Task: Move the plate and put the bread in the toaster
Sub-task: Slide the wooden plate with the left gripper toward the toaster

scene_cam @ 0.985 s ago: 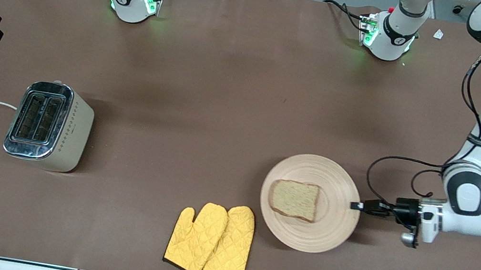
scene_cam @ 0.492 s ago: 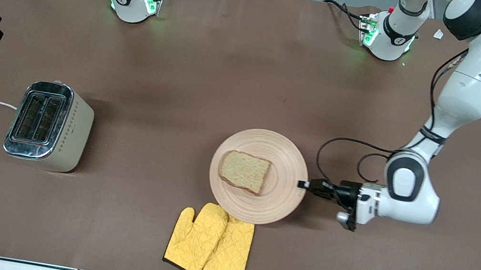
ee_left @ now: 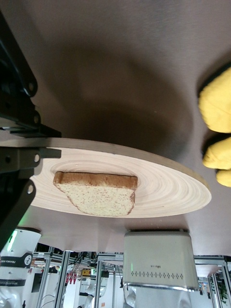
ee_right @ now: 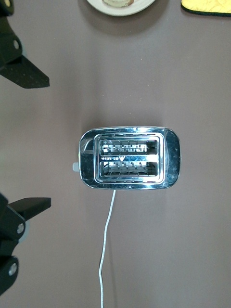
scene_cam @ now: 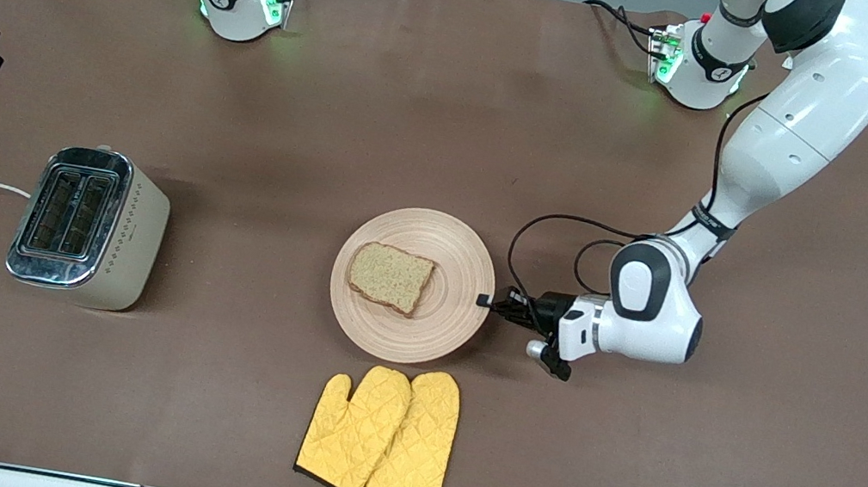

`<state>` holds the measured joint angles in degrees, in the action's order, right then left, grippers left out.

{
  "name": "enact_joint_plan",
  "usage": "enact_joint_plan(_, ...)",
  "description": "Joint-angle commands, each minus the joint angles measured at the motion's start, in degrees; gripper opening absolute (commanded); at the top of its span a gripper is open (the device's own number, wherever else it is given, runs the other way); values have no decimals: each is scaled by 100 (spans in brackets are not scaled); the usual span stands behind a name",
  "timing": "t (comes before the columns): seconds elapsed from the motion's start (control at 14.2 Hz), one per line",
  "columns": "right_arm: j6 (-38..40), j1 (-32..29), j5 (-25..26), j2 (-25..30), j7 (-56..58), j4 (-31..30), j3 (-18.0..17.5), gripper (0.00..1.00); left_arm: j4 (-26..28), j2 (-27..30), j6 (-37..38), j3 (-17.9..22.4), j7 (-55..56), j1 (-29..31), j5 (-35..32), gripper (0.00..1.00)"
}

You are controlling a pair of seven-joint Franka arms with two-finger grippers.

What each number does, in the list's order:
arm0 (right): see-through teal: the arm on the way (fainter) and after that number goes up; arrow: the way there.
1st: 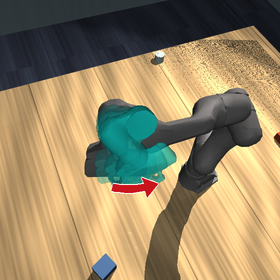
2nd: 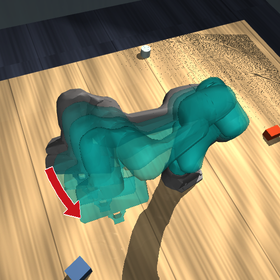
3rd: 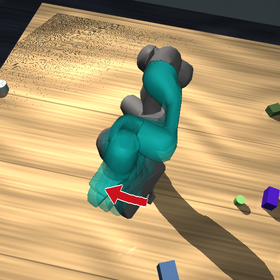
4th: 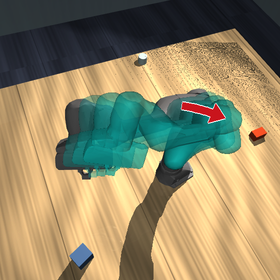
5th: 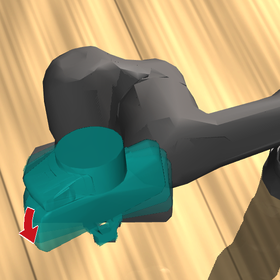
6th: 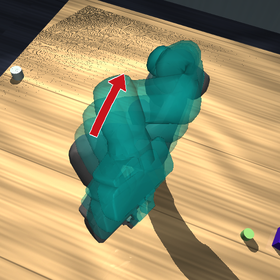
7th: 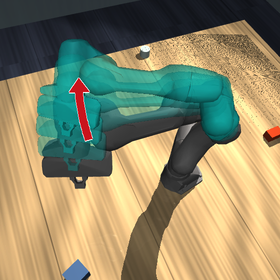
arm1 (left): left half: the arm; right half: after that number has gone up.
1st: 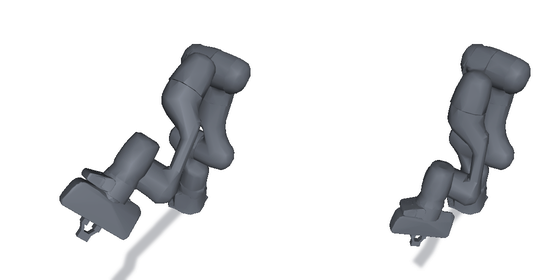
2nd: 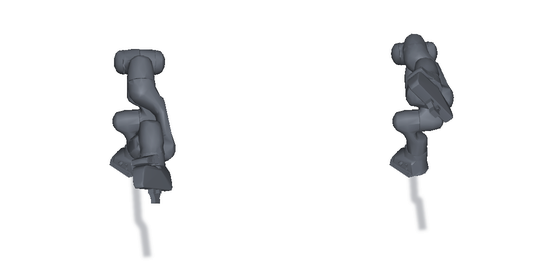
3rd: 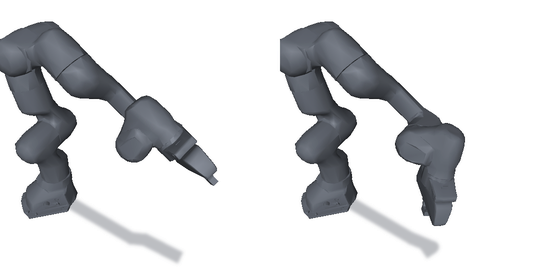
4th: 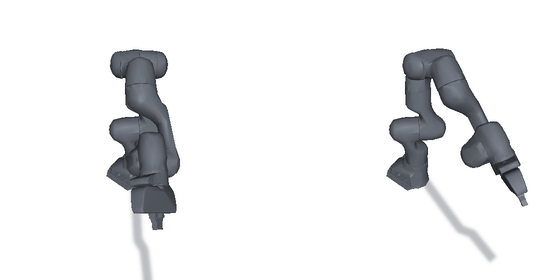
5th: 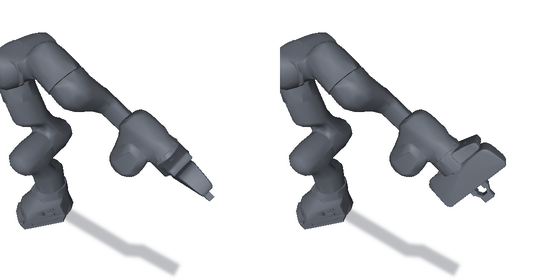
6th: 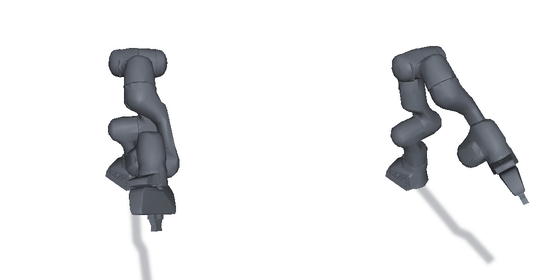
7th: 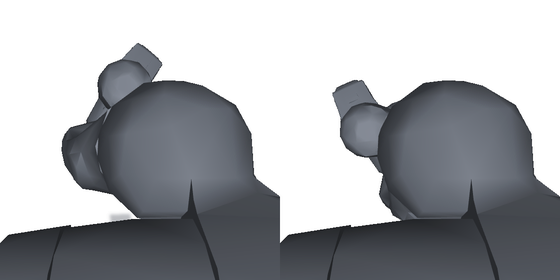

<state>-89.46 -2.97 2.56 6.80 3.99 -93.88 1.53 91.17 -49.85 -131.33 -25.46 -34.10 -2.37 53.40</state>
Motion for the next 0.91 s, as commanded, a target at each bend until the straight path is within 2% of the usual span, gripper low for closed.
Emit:
enact_joint_plan(0.0, 25, -90, 25, 41, 76, -8, -39, 100, 146, 63, -94, -64, -123, -88, 424, 0)
enact_joint_plan(0.28, 7, -108, -36, 15, 58, -8, -39, 100, 278, -15, -489, -64, -167, -334, 803, 0)
enact_joint_plan(0.35, 16, -99, -36, 15, 67, -8, -48, 100, 313, -16, -534, -64, -167, -335, 864, 4)
enact_joint_plan(0.42, 25, -81, -36, 15, 102, -8, -48, 100, 340, 1, -552, -64, -159, -343, 891, 16)
enact_joint_plan(0.49, 25, -81, -36, 15, 250, -16, -48, 100, 340, 19, -560, -46, -115, -361, 891, 56)
enact_joint_plan(0.56, 34, -73, -28, -3, 408, -34, -56, 100, 331, 37, -630, -46, -89, -344, 883, 83)
enact_joint_plan(0.63, 34, -64, -28, -72, 479, -25, -56, 100, 322, 63, -666, -38, -71, -256, 874, 100)
enact_joint_plan(0.84, 16, -46, -36, -91, 392, -25, -65, 100, 252, 378, -666, 41, 428, 86, 778, 100)
